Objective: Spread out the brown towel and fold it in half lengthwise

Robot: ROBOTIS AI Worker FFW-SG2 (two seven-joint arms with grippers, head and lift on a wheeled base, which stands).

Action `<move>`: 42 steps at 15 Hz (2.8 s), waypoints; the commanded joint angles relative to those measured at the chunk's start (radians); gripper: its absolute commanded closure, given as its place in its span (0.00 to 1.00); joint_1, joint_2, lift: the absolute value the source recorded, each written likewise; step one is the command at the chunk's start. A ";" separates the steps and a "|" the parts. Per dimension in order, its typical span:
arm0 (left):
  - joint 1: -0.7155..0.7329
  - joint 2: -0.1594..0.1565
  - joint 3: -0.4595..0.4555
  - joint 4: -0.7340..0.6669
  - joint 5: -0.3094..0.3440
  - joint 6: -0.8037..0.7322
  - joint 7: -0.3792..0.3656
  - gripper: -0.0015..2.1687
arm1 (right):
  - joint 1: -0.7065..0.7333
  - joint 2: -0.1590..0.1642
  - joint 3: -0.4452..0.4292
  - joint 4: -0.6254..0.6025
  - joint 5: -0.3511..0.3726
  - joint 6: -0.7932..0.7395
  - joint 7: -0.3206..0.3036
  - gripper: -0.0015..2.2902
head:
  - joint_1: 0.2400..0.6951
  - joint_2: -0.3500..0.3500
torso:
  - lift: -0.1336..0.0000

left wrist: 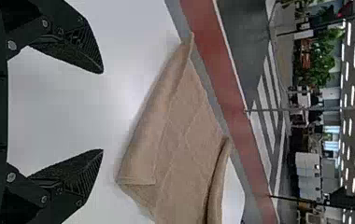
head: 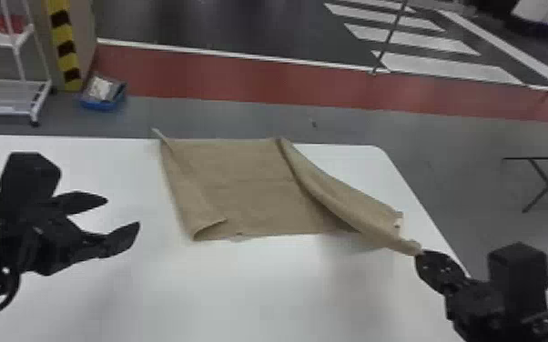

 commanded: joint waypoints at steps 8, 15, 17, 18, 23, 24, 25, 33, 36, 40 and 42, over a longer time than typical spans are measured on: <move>-0.143 -0.165 -0.313 0.230 -0.252 -0.049 0.095 0.24 | 0.179 0.166 -0.035 -0.084 0.103 -0.363 0.112 0.73 | 1.00 0.00 | 0.08; -0.201 -0.180 -0.316 0.359 -0.307 -0.101 0.138 0.29 | 0.202 0.166 -0.064 -0.094 0.069 -0.382 0.115 0.73 | 1.00 0.00 | 0.08; -0.206 -0.177 -0.301 0.373 -0.310 -0.092 0.135 0.35 | 0.200 0.166 -0.070 -0.093 0.061 -0.385 0.114 0.73 | 1.00 0.00 | 0.08; -0.206 -0.171 -0.295 0.374 -0.309 -0.092 0.133 0.36 | 0.197 0.166 -0.074 -0.090 0.057 -0.385 0.115 0.73 | 1.00 0.00 | 0.08; -0.201 -0.173 -0.253 0.365 -0.287 -0.073 0.135 0.71 | 0.184 0.166 -0.072 -0.081 0.055 -0.379 0.117 0.73 | 1.00 0.00 | 0.08; -0.201 -0.174 -0.240 0.365 -0.282 -0.058 0.135 0.79 | 0.182 0.166 -0.074 -0.078 0.055 -0.379 0.118 0.73 | 1.00 0.00 | 0.08; -0.201 -0.171 -0.230 0.364 -0.269 -0.040 0.128 0.79 | 0.179 0.166 -0.075 -0.076 0.055 -0.379 0.120 0.73 | 1.00 0.00 | 0.08; -0.152 -0.114 -0.072 0.249 -0.121 -0.003 0.062 0.79 | 0.145 0.166 -0.072 -0.056 0.071 -0.357 0.120 0.73 | 1.00 0.03 | 0.08; -0.117 -0.100 -0.123 0.175 -0.115 -0.015 0.026 0.20 | 0.122 0.166 -0.055 -0.044 0.077 -0.351 0.120 0.73 | 1.00 0.03 | 0.08; -0.146 -0.120 -0.246 0.209 -0.212 -0.080 0.001 0.18 | 0.130 0.166 -0.052 -0.045 0.077 -0.342 0.123 0.73 | 1.00 0.00 | 0.08; -0.178 -0.145 -0.276 0.279 -0.250 -0.119 0.015 0.22 | 0.135 0.166 -0.057 -0.045 0.072 -0.339 0.134 0.73 | 1.00 0.00 | 0.08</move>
